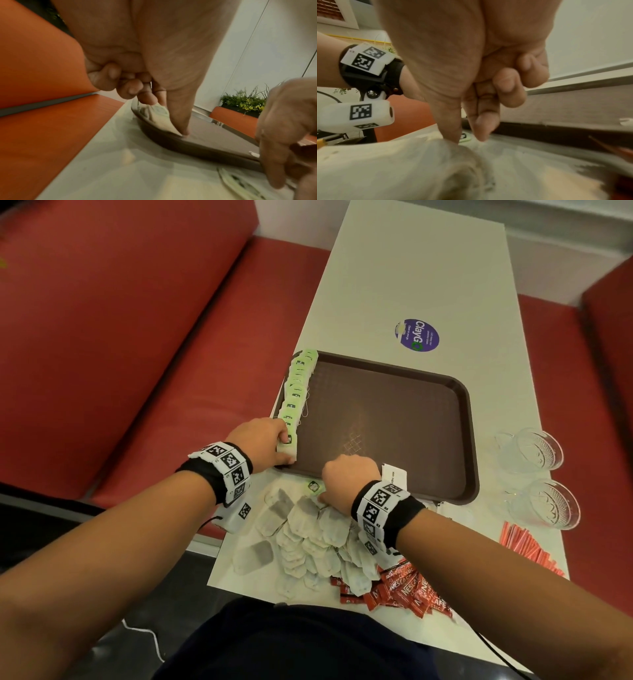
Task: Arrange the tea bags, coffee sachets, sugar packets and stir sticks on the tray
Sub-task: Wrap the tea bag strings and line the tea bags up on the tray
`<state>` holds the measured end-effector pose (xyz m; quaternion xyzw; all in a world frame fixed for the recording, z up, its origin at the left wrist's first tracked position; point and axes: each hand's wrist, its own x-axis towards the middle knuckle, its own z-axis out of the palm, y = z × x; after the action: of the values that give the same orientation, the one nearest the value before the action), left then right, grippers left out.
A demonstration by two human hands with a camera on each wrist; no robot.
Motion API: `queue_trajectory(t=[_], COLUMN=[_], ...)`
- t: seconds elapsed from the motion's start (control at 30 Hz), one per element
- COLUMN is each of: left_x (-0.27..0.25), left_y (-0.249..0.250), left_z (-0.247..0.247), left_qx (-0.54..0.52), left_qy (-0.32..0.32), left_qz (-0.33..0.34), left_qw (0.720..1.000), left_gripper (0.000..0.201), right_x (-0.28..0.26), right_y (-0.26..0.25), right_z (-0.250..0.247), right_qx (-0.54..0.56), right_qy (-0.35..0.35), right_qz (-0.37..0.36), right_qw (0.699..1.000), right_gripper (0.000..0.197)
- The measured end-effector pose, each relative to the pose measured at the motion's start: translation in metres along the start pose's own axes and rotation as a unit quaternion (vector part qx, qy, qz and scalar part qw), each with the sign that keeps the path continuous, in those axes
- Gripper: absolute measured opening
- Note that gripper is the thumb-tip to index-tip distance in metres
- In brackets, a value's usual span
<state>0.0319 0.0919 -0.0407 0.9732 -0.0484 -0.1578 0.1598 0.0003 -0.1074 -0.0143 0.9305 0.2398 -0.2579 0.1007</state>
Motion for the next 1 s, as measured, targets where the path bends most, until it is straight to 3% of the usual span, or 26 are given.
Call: queue_trajectory(t=[0.17,0.3,0.43,0.6,0.83,1.0], left_x=[-0.019,-0.041,-0.058,-0.072,-0.080,-0.082], left_y=[0.003,0.002,0.005,0.015,0.027,0.030], left_z=[-0.010,-0.010,0.004,0.022,0.036,0.035], left_qx=[-0.015,0.010,0.070,0.042,0.019,0.046], left_qy=[-0.005,-0.099,-0.171,-0.154,-0.141,-0.161], left_qz=[0.036,0.108,0.137,0.137,0.195,0.207], left_qw=[0.999,0.989,0.973,0.978,0.970,0.964], left_gripper=[0.024,0.010,0.025,0.037,0.046,0.058], right_x=[-0.004,-0.004,-0.001,-0.004,-0.004,-0.007], right_y=[-0.001,-0.002,-0.003,-0.009,-0.010,-0.001], right_z=[-0.003,-0.003,-0.001,-0.002,-0.001,-0.004], right_qx=[0.021,0.061,0.079,0.059,0.047,0.089], right_qy=[-0.025,-0.044,-0.043,-0.032,-0.047,-0.056], right_qz=[0.026,0.017,0.027,0.036,0.037,0.023], right_qw=[0.999,0.997,0.996,0.997,0.997,0.994], right_gripper=[0.039,0.031,0.023,0.035,0.005,0.010])
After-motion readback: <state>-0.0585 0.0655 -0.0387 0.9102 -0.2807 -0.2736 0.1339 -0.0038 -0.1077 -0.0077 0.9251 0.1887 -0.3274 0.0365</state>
